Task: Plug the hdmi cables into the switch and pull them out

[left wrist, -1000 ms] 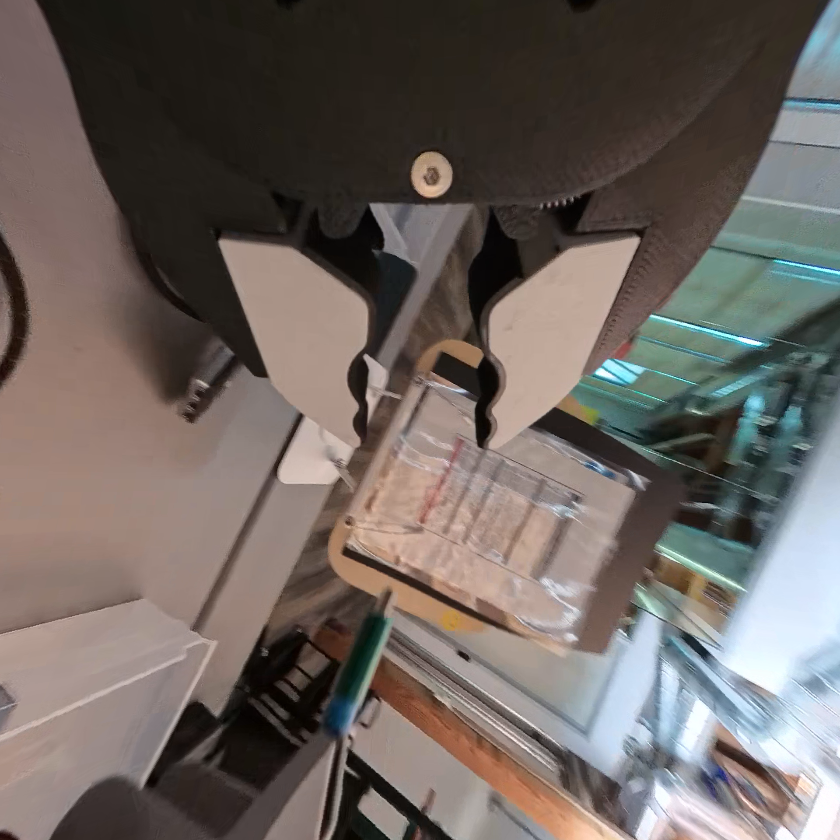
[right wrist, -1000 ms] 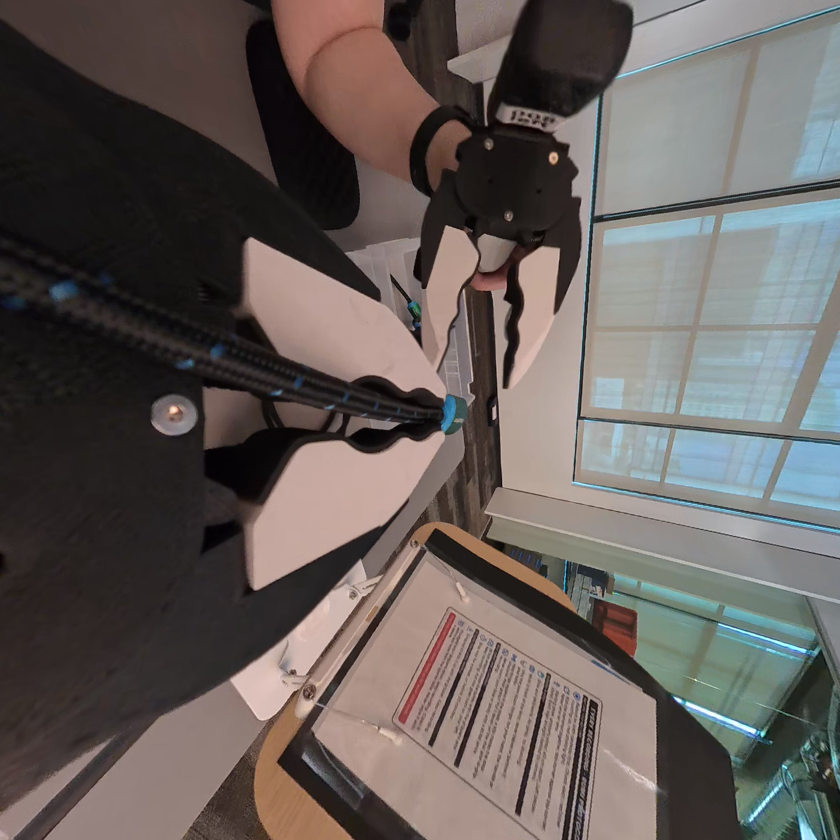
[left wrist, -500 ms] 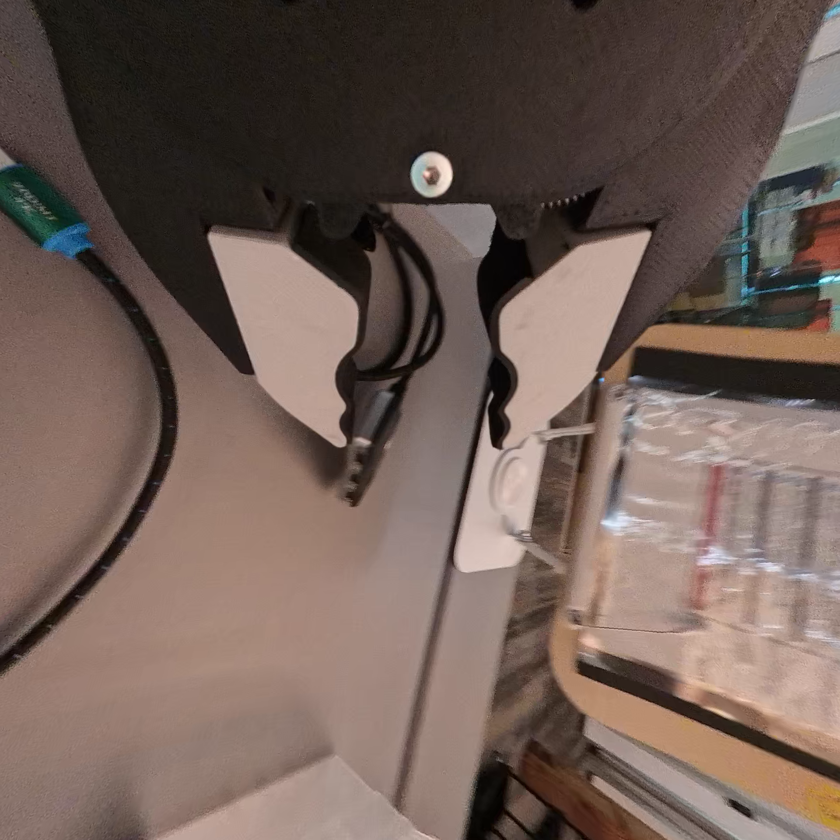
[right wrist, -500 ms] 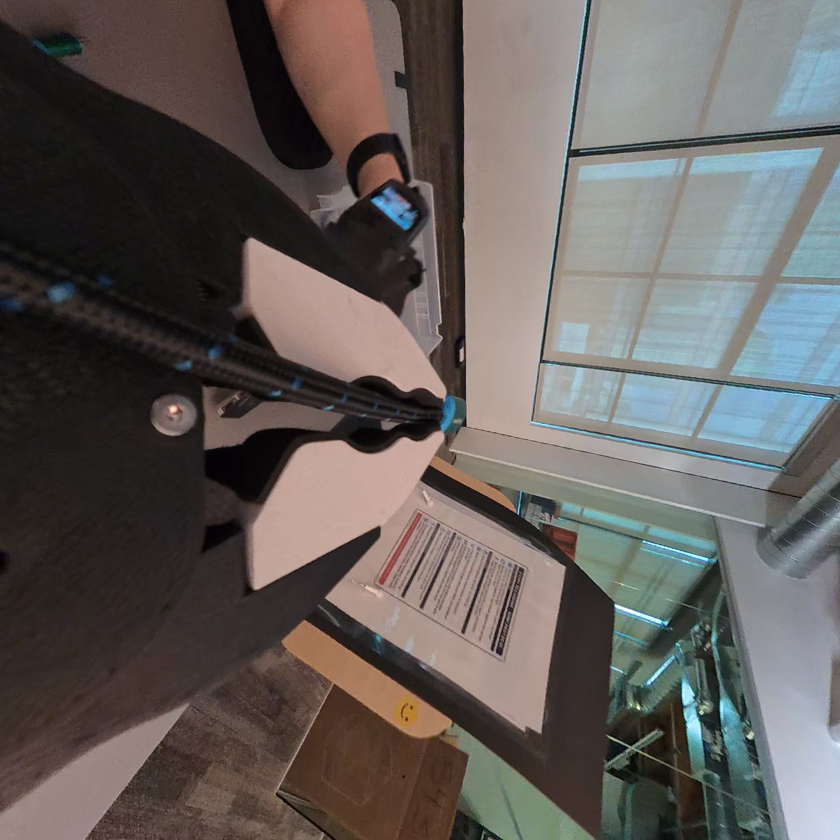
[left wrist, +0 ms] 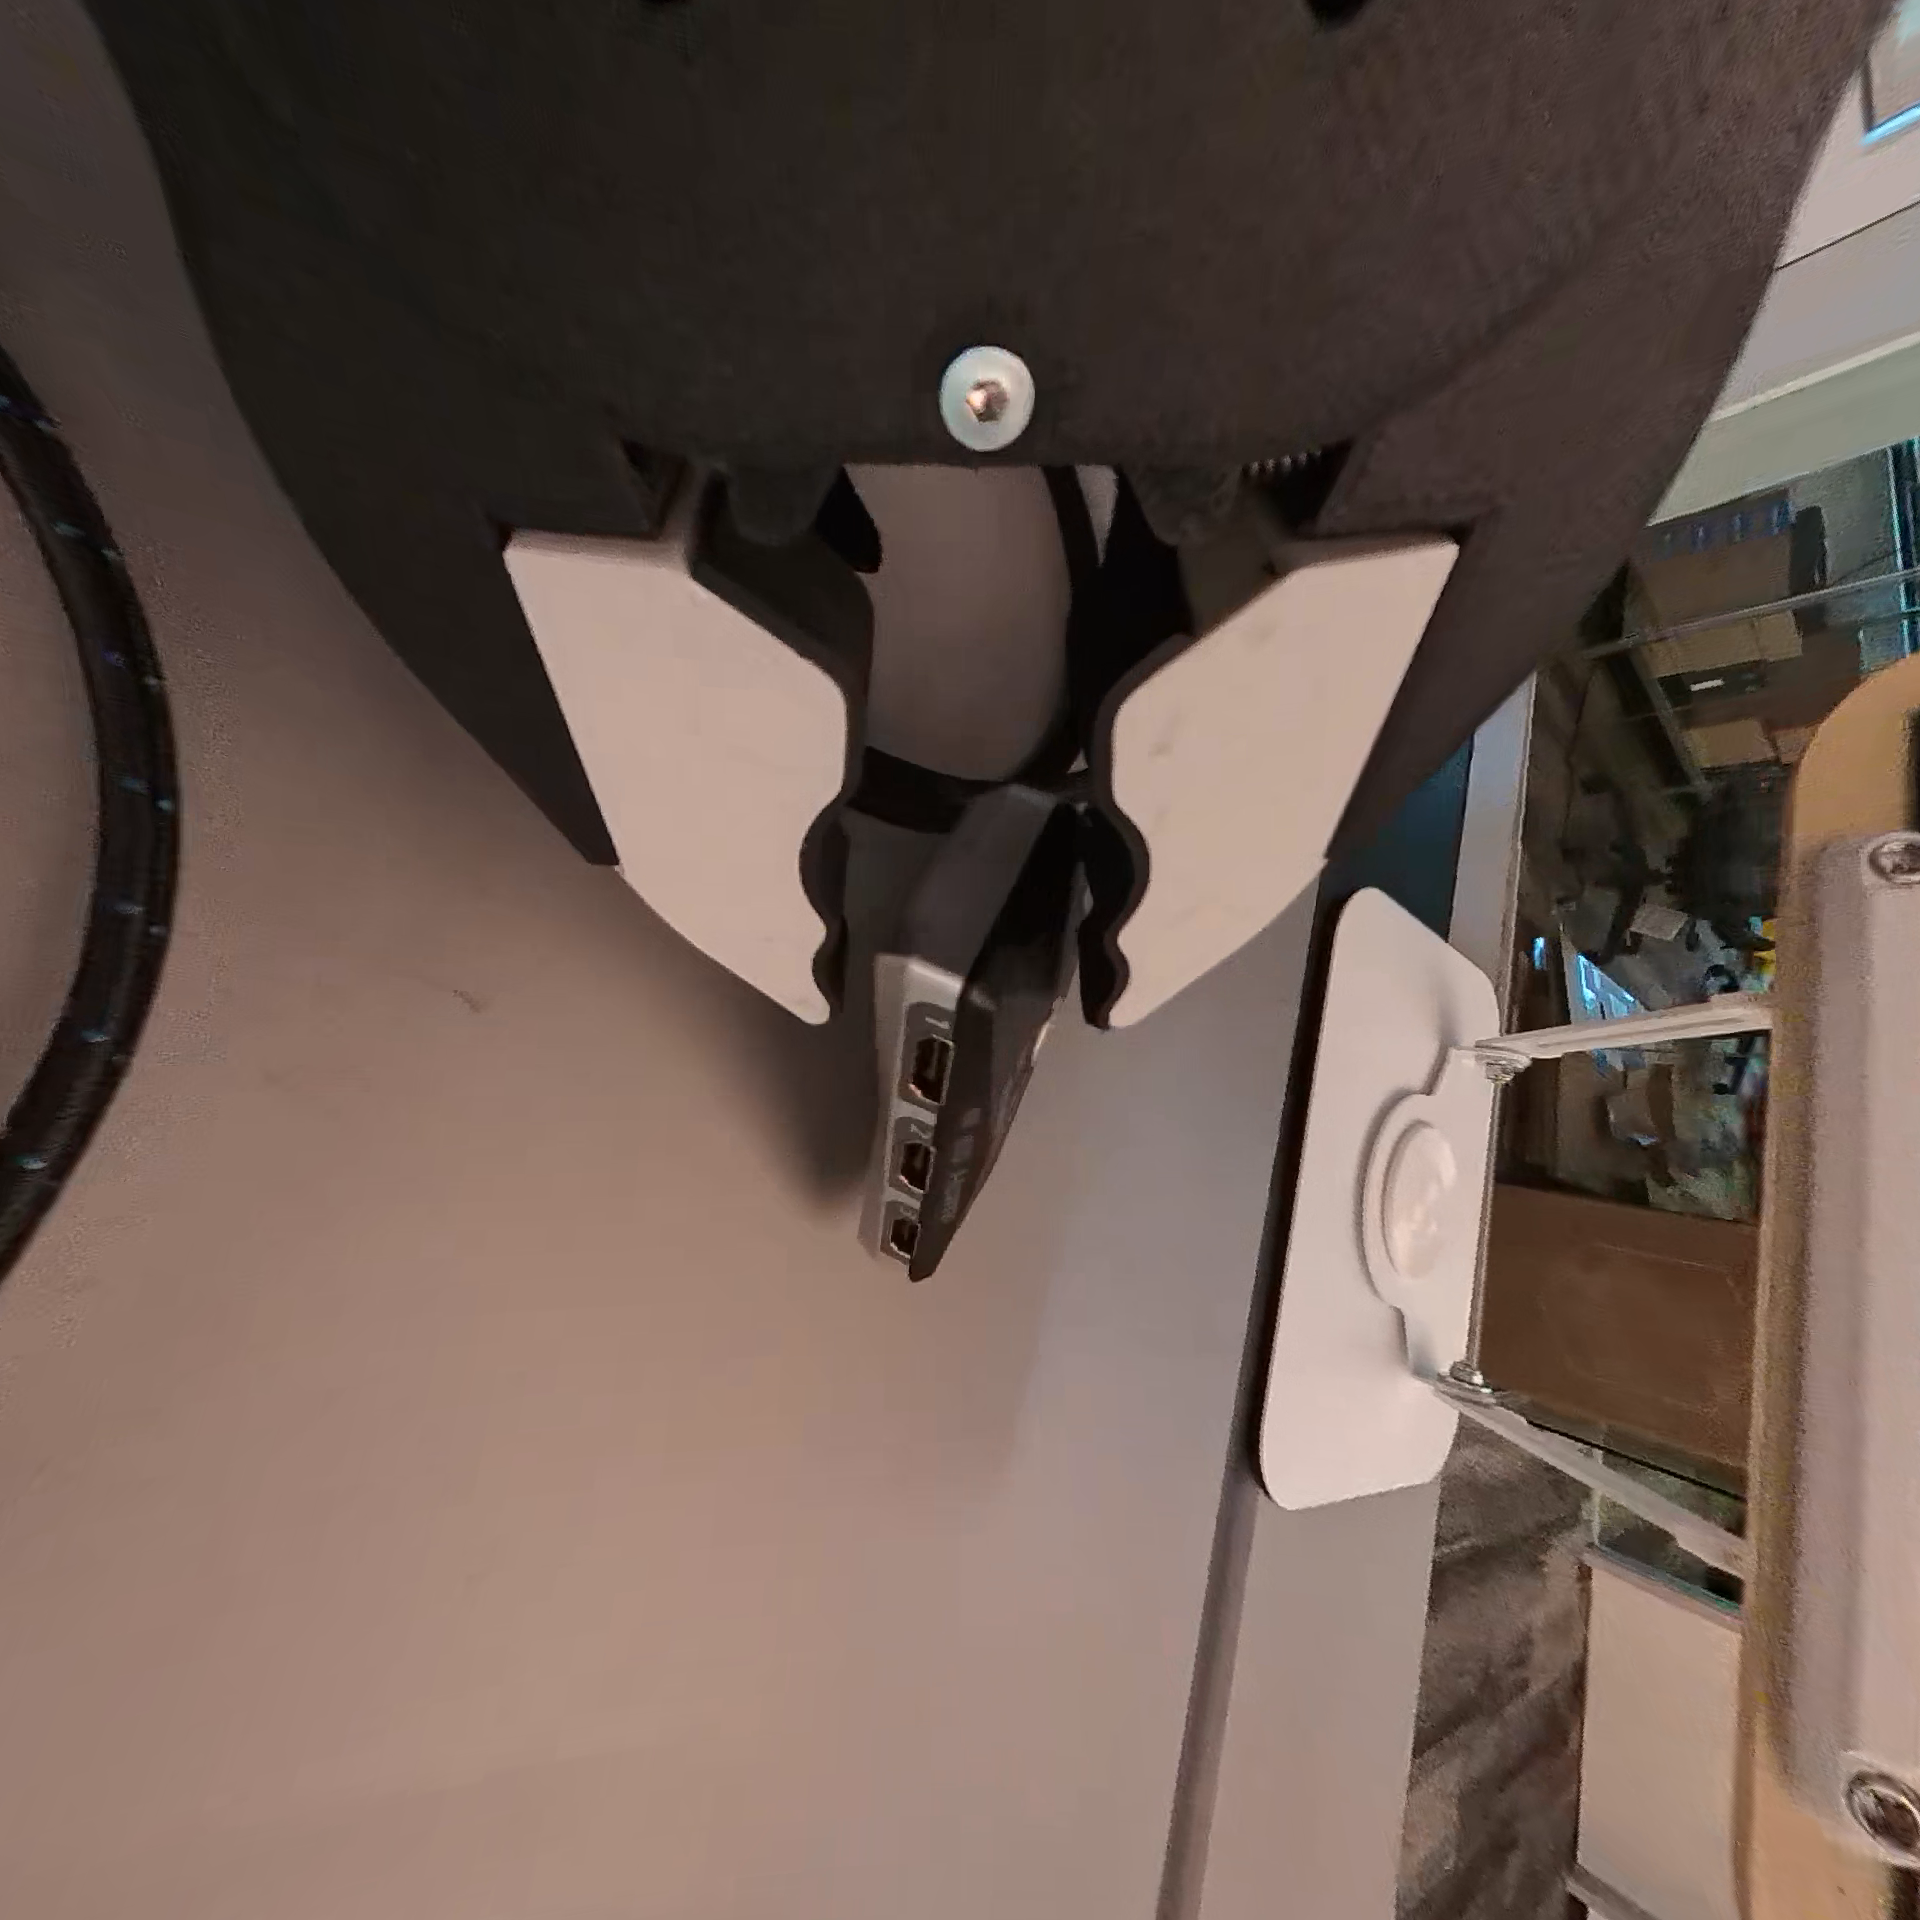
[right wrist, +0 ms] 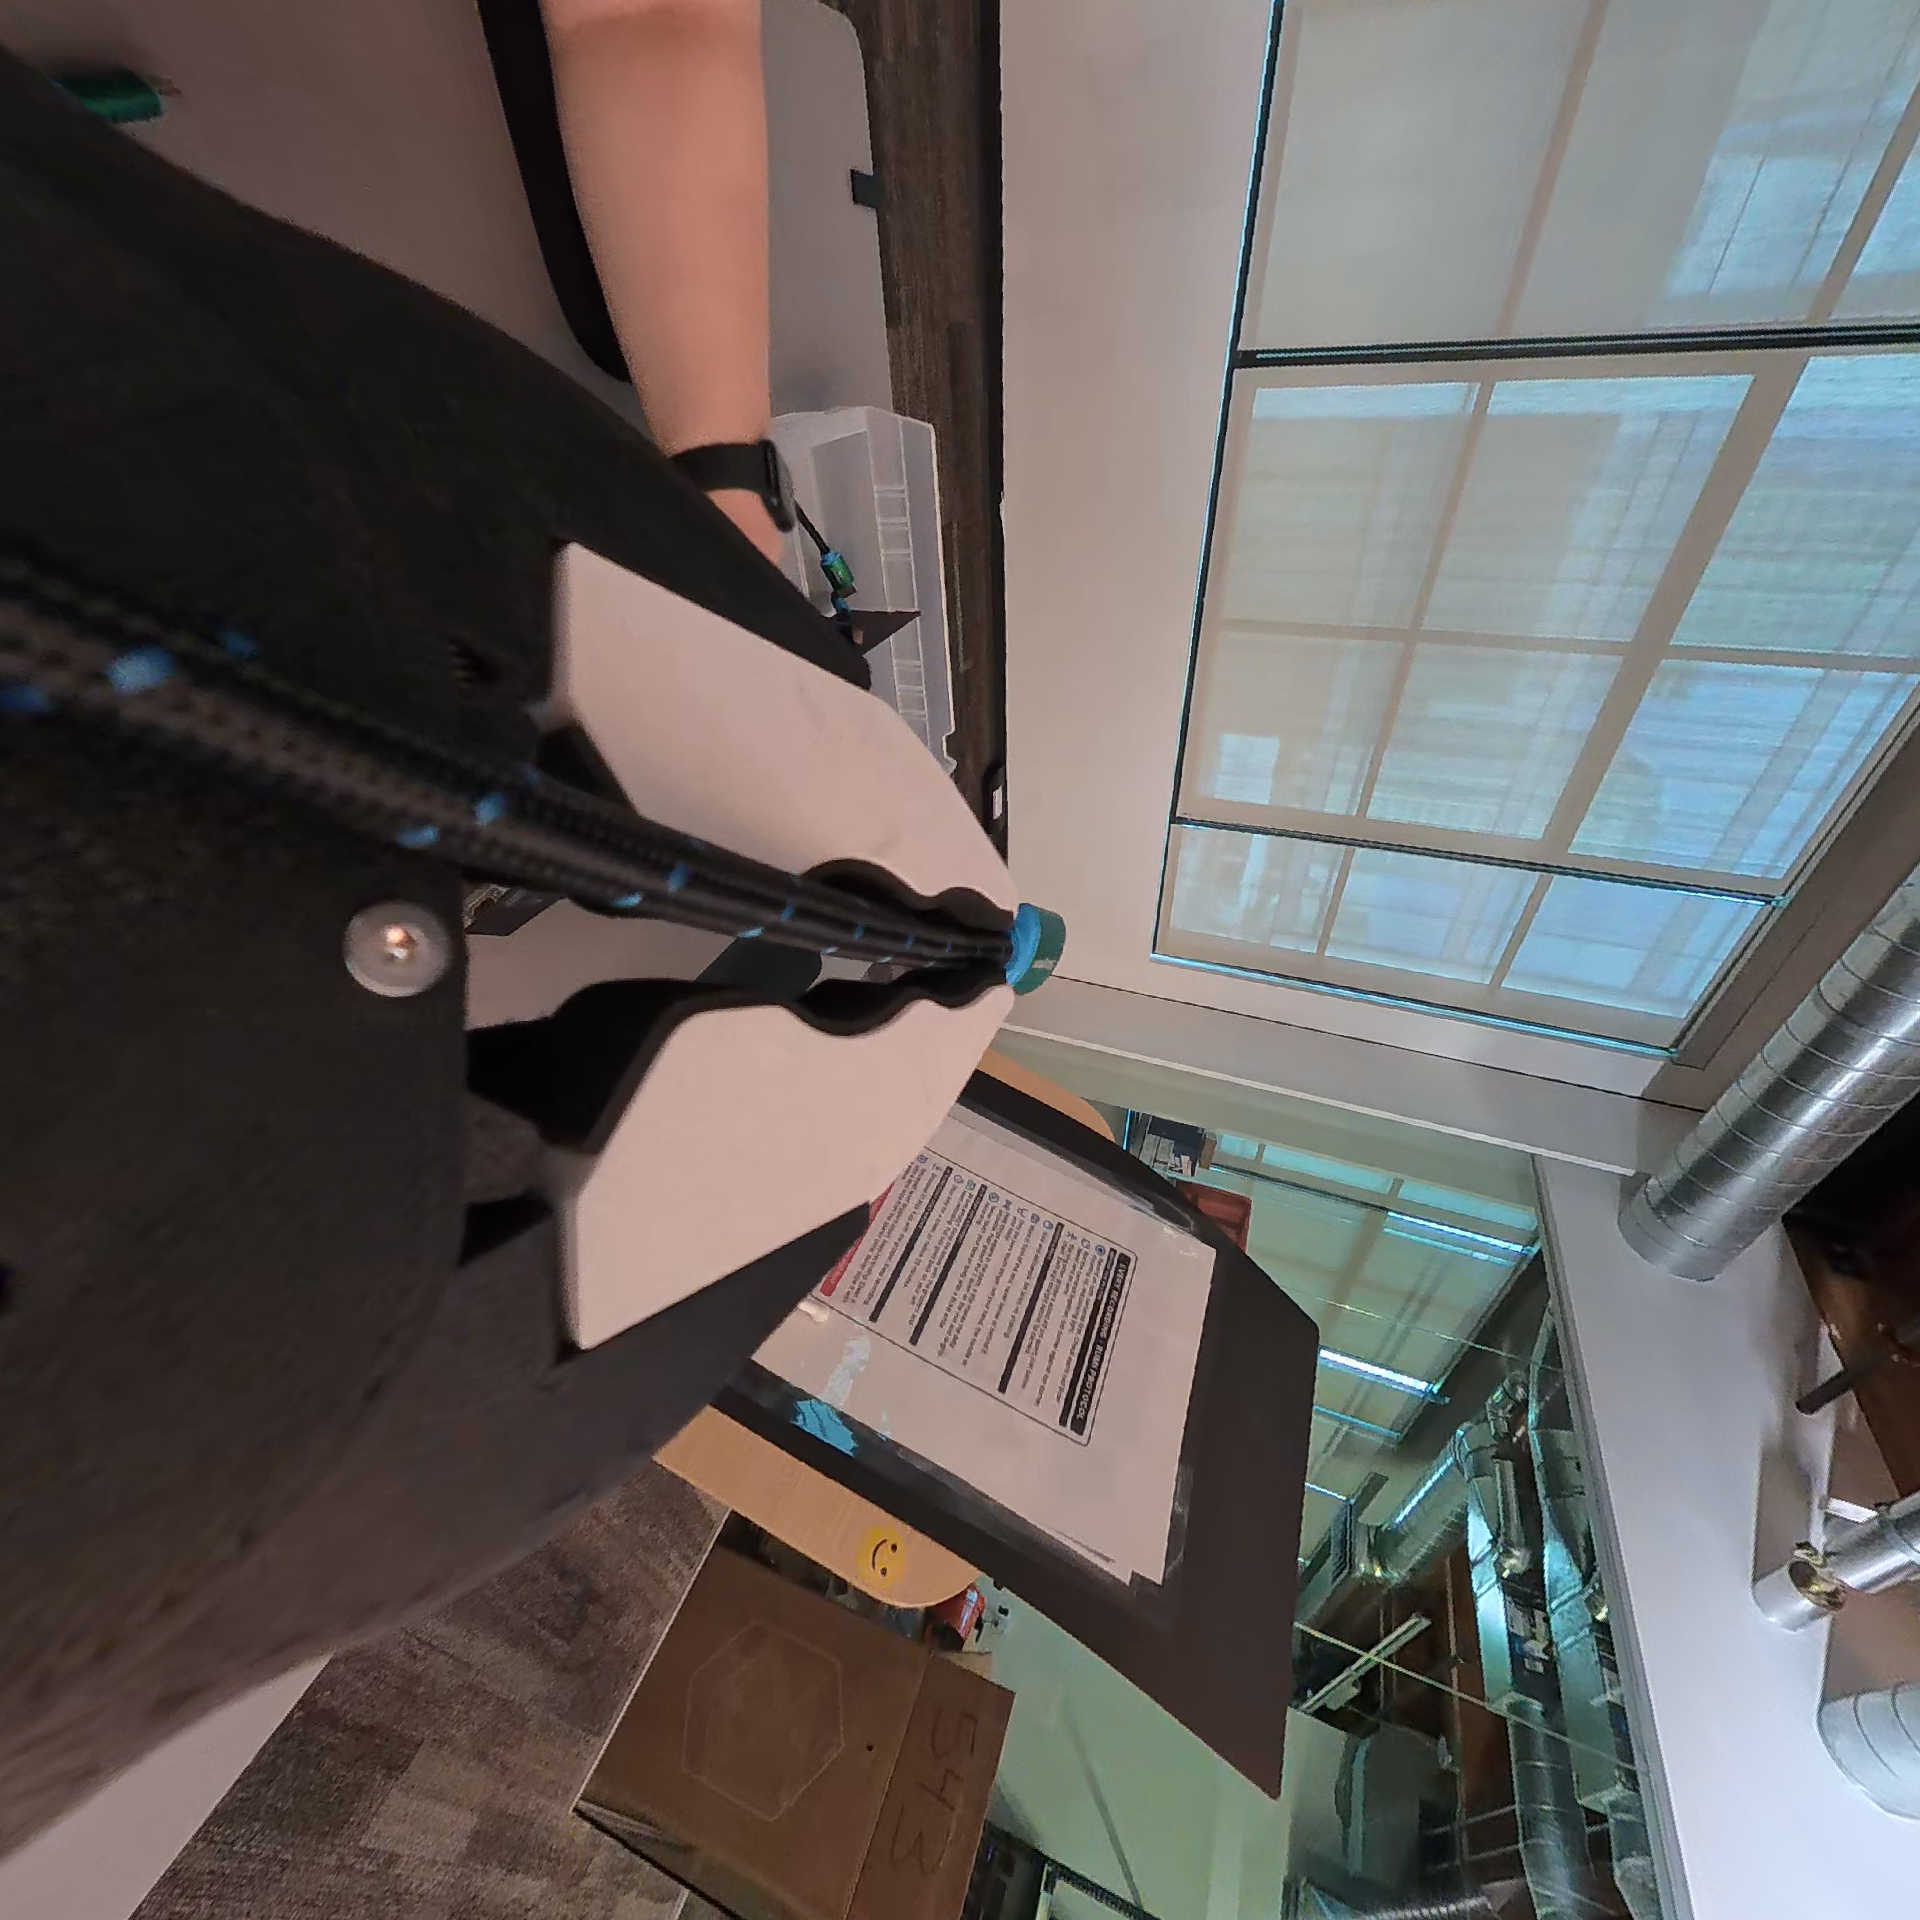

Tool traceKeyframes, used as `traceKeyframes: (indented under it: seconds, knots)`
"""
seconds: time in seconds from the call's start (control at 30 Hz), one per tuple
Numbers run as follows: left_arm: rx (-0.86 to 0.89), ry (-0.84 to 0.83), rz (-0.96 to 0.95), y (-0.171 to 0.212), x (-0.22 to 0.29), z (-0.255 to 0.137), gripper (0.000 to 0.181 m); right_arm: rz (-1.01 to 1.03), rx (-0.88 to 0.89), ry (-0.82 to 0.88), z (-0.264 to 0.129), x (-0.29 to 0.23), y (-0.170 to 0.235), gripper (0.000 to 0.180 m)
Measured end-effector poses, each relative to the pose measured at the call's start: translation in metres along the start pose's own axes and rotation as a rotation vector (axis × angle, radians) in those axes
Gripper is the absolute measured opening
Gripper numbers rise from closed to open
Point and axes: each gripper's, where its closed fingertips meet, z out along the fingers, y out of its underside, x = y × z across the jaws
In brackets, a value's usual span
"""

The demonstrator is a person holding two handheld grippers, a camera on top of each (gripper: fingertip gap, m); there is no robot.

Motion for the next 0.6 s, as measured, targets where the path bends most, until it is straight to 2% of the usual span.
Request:
traceKeyframes:
  seconds: [0.6]
  knots:
    - [0.047,-0.062,0.012,0.002,-0.009,0.014,0.035,0.021,-0.045,-0.002,0.006,0.006,0.013,0.007]
